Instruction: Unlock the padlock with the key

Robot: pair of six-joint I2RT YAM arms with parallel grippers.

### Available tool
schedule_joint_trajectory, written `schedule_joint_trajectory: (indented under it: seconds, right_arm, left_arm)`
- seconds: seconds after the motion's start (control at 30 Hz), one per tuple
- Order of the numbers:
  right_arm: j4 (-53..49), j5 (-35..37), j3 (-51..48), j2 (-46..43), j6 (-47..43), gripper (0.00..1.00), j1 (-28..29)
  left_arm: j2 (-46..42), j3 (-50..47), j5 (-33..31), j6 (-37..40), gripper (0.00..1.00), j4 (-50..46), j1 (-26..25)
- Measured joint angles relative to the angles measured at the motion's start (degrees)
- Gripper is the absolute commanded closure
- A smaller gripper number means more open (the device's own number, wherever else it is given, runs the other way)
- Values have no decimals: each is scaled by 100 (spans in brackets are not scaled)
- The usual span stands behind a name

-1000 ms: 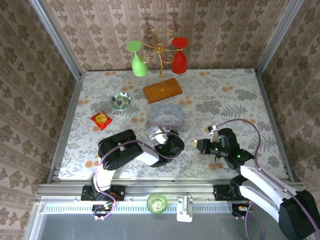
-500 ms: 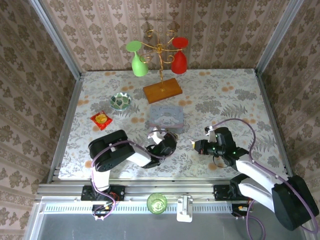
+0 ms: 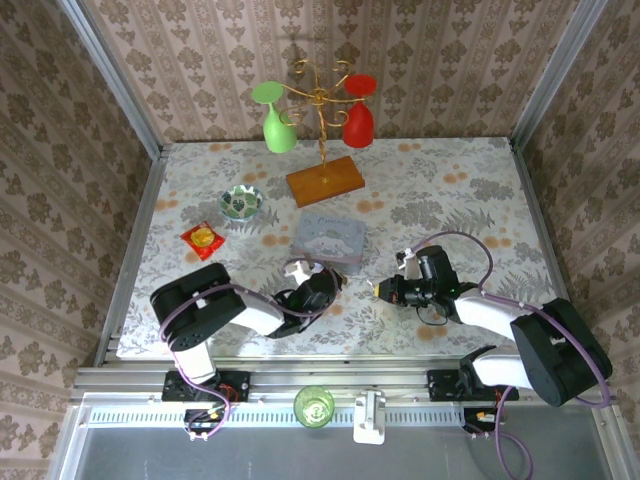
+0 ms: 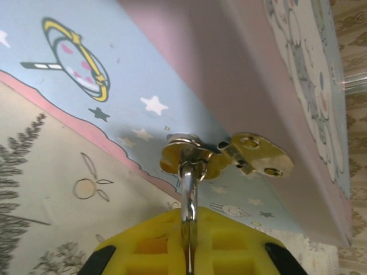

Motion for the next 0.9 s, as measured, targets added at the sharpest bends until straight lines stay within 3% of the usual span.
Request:
schedule_joint_trajectory:
  seconds: [0.37, 0.57, 0.7, 0.9]
  right_arm:
    - [-337, 201, 420, -120, -195, 100, -85]
    - [-629, 413, 1167, -129, -358, 100, -374]
    - [-667, 483, 2059, 380, -501, 100, -413]
    - [-588, 570, 3088, 1613, -584, 100, -415]
  left_arm:
    - [179, 509, -243, 133, 73, -815, -7]
    - [181, 826, -413, 92, 71, -1471, -46]
    - [186, 990, -667, 59, 66, -1864, -153]
    - [402, 1172, -1150, -33, 66, -1952, -339]
